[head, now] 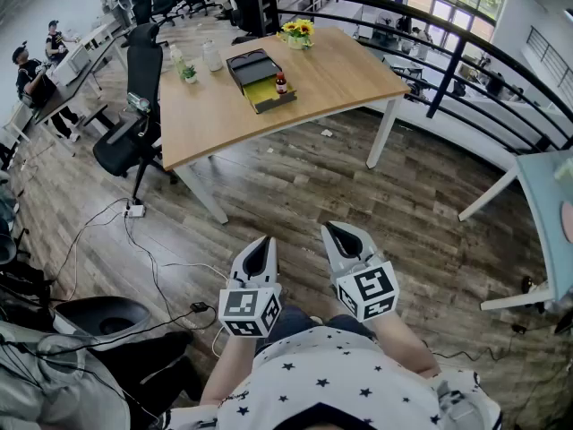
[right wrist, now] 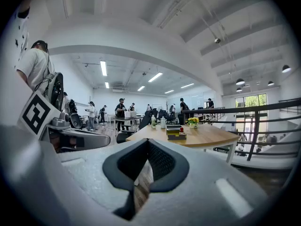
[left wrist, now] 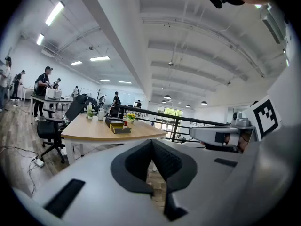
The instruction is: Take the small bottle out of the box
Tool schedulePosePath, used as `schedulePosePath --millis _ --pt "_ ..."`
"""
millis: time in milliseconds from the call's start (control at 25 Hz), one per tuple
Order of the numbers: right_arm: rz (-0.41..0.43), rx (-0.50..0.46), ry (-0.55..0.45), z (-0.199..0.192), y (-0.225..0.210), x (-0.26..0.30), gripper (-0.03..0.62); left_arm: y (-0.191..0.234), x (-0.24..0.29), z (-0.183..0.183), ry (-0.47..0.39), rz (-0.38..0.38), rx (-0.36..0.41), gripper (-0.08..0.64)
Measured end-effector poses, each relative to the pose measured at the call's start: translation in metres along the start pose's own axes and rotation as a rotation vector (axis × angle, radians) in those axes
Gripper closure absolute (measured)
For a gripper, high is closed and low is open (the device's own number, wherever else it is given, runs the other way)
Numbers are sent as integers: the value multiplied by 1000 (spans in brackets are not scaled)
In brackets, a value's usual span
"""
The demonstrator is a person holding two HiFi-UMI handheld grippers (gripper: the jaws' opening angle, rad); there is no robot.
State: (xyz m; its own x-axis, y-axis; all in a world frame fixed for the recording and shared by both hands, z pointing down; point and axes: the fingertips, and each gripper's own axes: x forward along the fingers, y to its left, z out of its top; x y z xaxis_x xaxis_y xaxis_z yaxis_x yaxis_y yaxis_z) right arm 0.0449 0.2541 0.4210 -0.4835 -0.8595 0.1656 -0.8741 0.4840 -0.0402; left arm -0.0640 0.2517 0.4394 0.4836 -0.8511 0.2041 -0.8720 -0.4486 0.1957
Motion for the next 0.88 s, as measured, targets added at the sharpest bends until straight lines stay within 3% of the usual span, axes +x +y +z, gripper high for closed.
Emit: schedulePosePath --millis 480,640,880 --pt "7 -22 0 2 11 -10 586 -9 -11 3 -11 -14 -7 557" --pt "23 11 -1 1 11 -8 586 -5 -8 2 -5 -3 -11 557" --pt "-6 -3 24 -5 7 -6 586 -4 -7 6 -12 -5 -20 557"
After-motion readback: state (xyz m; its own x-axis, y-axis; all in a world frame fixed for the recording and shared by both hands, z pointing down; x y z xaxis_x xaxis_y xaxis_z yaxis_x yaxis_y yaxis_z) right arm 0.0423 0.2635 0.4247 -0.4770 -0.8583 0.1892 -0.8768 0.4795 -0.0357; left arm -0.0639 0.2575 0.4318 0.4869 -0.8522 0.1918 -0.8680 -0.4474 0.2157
